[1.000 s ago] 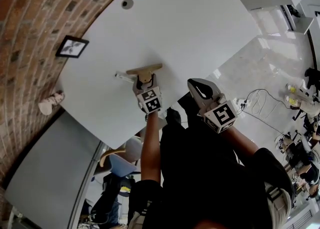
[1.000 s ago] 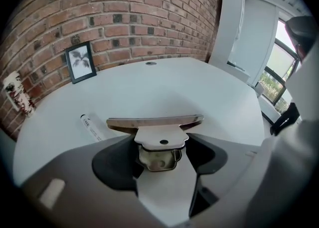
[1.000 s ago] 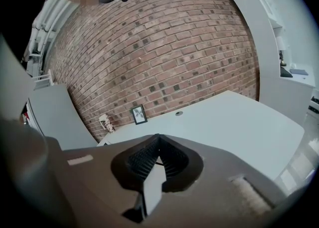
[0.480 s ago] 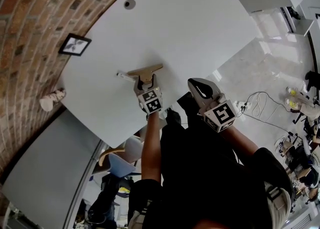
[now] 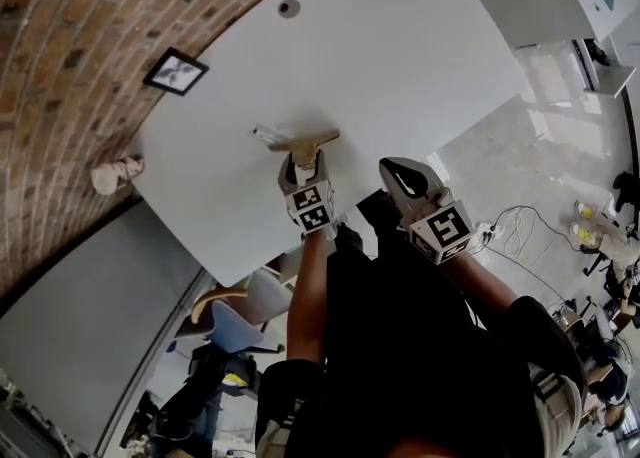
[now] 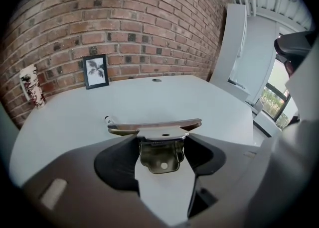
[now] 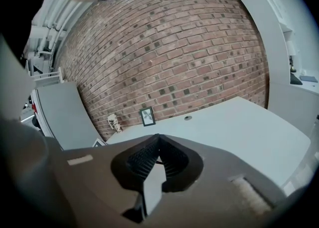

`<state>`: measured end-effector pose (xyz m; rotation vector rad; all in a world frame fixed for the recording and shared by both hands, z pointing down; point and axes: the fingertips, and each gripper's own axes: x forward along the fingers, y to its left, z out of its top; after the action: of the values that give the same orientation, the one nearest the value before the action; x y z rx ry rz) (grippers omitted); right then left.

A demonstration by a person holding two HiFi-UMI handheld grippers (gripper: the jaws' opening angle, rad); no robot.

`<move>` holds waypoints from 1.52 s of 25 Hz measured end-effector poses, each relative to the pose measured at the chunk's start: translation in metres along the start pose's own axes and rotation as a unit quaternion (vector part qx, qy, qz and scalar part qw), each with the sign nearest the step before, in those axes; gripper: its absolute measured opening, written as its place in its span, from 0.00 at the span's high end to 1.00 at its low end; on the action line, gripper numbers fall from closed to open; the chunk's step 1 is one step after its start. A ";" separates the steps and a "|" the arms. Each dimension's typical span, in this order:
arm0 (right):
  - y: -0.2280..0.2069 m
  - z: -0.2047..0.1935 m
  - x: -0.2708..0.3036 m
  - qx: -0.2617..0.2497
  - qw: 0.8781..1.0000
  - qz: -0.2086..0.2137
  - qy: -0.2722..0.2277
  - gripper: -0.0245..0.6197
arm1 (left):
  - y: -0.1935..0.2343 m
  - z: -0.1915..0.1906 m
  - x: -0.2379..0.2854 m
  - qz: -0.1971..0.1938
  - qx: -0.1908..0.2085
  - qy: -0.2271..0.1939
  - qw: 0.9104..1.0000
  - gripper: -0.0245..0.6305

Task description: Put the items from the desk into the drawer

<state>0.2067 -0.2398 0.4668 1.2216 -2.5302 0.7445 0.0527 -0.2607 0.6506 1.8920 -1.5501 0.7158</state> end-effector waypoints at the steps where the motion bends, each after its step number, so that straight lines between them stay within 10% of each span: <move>1: 0.003 0.002 0.000 -0.004 1.000 0.004 -0.001 0.96 | 0.000 0.002 -0.005 -0.001 -0.006 -0.003 1.000 0.51; 19: 0.092 0.024 0.041 -0.074 0.990 0.118 -0.003 0.96 | 0.052 0.045 -0.142 0.046 -0.082 -0.116 0.989 0.51; 38: 0.251 -0.003 0.062 -0.164 0.943 0.289 0.014 0.96 | 0.125 -0.036 -0.304 0.179 -0.168 -0.163 0.956 0.51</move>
<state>-0.0280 -0.1483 0.4095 0.3541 -2.8557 0.4037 -0.1265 -0.0498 0.4687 1.5445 -2.1054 0.2590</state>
